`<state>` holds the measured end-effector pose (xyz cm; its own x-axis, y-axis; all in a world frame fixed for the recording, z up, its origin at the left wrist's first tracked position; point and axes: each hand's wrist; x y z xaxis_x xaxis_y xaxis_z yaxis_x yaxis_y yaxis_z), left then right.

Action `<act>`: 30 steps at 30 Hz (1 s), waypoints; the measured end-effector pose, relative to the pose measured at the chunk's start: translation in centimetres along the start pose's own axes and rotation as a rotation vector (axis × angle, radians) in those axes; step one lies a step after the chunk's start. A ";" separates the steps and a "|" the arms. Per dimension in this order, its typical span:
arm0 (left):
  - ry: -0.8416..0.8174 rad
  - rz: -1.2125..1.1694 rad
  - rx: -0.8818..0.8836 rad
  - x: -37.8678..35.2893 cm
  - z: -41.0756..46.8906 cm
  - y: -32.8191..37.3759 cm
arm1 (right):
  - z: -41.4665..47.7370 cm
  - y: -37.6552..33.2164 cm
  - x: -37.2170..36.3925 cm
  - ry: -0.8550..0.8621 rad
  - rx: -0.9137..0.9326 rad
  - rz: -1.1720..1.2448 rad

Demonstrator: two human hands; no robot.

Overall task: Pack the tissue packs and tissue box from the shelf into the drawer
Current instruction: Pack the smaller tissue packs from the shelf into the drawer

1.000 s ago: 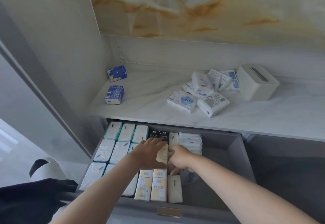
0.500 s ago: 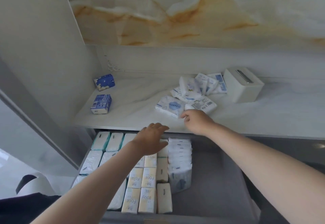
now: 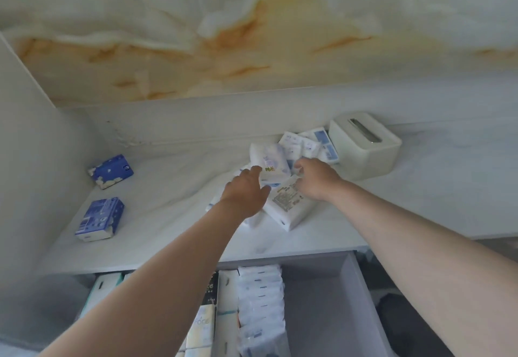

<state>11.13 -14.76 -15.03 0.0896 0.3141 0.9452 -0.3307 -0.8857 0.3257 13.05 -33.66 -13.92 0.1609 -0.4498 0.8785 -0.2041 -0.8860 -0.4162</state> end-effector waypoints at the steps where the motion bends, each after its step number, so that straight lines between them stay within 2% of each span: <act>1: 0.005 -0.017 0.020 -0.3 0.8 -0.1 | 0.7 -0.3 -0.4 -0.010 0.000 0.025; 6: 0.030 -0.171 0.168 -1.5 4.1 -1.4 | 3.3 -2.0 -2.1 -0.070 0.017 0.013; 11: 0.335 -0.685 0.501 -0.8 5.4 -3.0 | 4.2 -2.5 -2.2 -0.198 0.052 0.238; 13: 0.358 -0.877 0.567 -0.9 5.1 -4.4 | 3.8 -2.5 -1.6 -0.272 0.082 0.203; 15: 0.339 -0.976 0.553 -1.0 4.2 -5.0 | 3.2 -2.3 -1.1 -0.319 0.105 0.069; 20: 0.349 -0.967 0.457 -0.8 1.8 -4.6 | 1.5 -2.1 -0.4 -0.406 0.106 -0.289; 24: 0.386 -0.871 0.428 -0.6 -0.5 -3.1 | -0.7 -1.9 -0.1 -0.403 0.113 -0.567; 27: 0.389 -0.764 0.327 -0.1 -2.7 -2.0 | -2.3 -1.4 -0.1 -0.320 0.049 -0.639; 30: 0.367 -0.694 0.244 0.4 -5.5 -1.0 | -4.0 -1.0 0.5 -0.170 0.121 -0.754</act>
<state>6.37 -11.86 -15.10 -0.1279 0.8722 0.4721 -0.0957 -0.4846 0.8695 9.44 -32.60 -12.10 0.3619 0.2766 0.8902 0.1247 -0.9608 0.2478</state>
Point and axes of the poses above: each hand's wrist, its own z-axis towards the middle knuckle, its own x-axis out of the back of the hand, y = z × x, and after that the axes turned 13 degrees about -x, right-handed
